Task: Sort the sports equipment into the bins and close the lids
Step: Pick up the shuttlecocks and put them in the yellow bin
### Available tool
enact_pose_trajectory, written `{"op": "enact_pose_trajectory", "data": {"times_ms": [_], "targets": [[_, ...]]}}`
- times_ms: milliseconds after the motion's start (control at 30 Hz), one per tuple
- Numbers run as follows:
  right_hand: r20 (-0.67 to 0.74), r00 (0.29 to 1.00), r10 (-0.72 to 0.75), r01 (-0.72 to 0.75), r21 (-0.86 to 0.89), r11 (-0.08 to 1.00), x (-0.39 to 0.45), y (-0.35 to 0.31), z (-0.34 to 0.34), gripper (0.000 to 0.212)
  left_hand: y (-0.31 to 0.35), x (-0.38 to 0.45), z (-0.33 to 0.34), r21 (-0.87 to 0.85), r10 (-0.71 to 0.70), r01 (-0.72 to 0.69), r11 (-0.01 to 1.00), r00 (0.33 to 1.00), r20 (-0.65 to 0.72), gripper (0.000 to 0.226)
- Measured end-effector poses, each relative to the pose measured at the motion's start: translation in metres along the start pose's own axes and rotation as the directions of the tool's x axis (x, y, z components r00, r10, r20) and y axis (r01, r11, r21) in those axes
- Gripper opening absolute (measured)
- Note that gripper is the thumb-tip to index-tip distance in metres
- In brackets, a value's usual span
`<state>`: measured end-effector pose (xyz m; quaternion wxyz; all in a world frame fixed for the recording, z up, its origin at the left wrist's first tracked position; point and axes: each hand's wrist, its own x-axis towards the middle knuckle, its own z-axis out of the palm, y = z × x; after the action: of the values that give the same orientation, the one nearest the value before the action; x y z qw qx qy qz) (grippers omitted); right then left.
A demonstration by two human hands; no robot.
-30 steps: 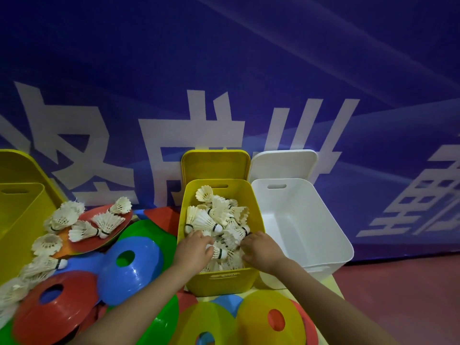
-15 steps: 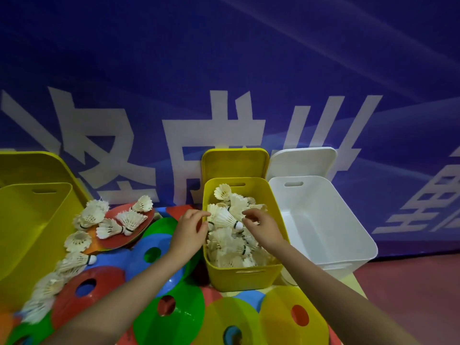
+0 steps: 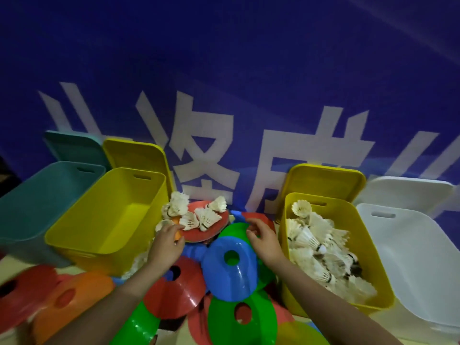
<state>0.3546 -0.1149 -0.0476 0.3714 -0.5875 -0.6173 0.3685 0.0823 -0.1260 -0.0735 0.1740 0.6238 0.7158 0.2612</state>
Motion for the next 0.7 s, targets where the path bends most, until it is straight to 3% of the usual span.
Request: {"op": "enact_pose_trajectory", "data": {"times_ms": [233,300,467,600,700], "targets": [[0.046,0.984,0.174,-0.169,-0.096,0.981,0.038,-0.019,0.08,0.021,-0.054,0.017,-0.024,0.1,-0.18,0.168,0.981,0.975,0.133,0.064],[0.069,0.977,0.201,-0.19,-0.137,0.972,0.053,-0.023,0.103,0.03,-0.06,0.021,-0.019,0.108,-0.169,0.153,0.982,0.973,0.156,0.071],[0.225,0.967,0.12,-0.006,-0.449,0.893,0.089,-0.039,0.141,0.057,-0.064,0.04,-0.001,0.181,-0.116,0.092,0.979,0.985,0.131,0.079],[0.344,0.927,0.151,0.065,-0.542,0.838,0.11,-0.038,0.167,0.066,-0.067,0.063,0.01,-0.011,-0.164,0.165,0.986,0.985,0.056,0.068],[0.373,0.911,0.179,0.019,-0.469,0.883,0.117,-0.025,0.186,0.046,-0.067,0.073,0.015,-0.19,-0.24,0.241,0.952,0.97,0.028,0.039]]}}
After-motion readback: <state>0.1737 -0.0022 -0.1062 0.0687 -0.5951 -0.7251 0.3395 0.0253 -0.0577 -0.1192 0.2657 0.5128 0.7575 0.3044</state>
